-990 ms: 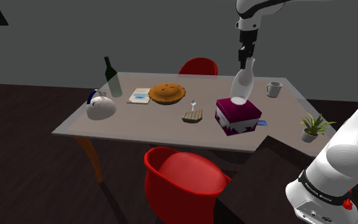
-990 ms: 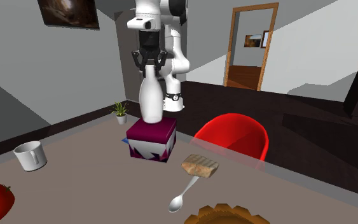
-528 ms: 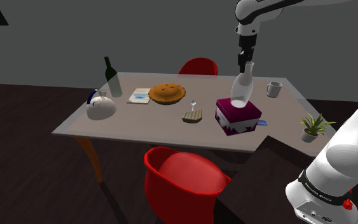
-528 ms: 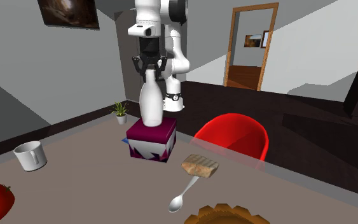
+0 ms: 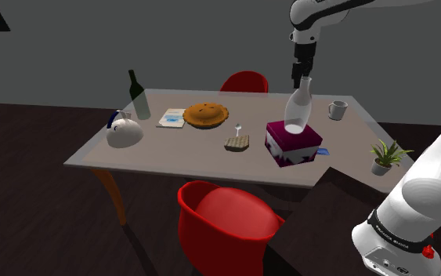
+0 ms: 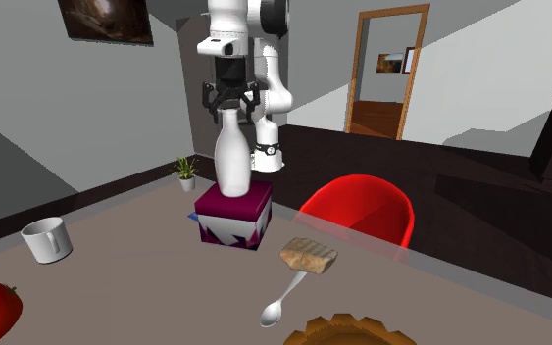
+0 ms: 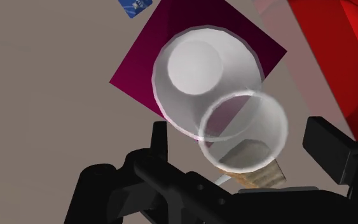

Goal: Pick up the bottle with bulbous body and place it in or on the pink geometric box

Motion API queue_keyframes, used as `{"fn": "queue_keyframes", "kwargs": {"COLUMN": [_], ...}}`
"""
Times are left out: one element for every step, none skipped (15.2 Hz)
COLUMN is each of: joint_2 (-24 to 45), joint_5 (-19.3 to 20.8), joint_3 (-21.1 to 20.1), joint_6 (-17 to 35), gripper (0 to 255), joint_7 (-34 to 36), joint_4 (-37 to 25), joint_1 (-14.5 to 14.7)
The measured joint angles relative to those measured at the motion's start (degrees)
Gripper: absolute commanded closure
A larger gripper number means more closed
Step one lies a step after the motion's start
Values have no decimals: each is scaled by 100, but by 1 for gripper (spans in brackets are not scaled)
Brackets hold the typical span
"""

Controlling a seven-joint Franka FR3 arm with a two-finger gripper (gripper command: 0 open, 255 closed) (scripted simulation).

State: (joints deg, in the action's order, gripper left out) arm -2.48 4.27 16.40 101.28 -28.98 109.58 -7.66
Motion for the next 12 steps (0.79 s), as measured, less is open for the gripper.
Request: {"fn": "queue_keyframes", "kwargs": {"joint_2": [0,6,-11,30,53,57,64,70,72,71,72,72], "joint_5": [0,-4,-2,-15,-25,-27,-29,-31,-31,-31,-31,-31], "joint_3": [0,-4,-7,-4,-17,-18,-19,-17,-18,-18,-17,-18], "joint_6": [0,-94,-234,-415,-585,-663,-697,-714,-725,-730,-733,-735], "gripper": [0,0,0,0,0,0,0,0,0,0,0,0], "joint_7": [0,1,-5,-25,-12,-18,-19,-23,-24,-24,-25,-25], "joint_4": [0,-102,-228,-451,-642,-724,-764,-785,-796,-800,-803,-804], "joint_1": [0,4,6,5,17,18,18,17,17,17,17,17]}}
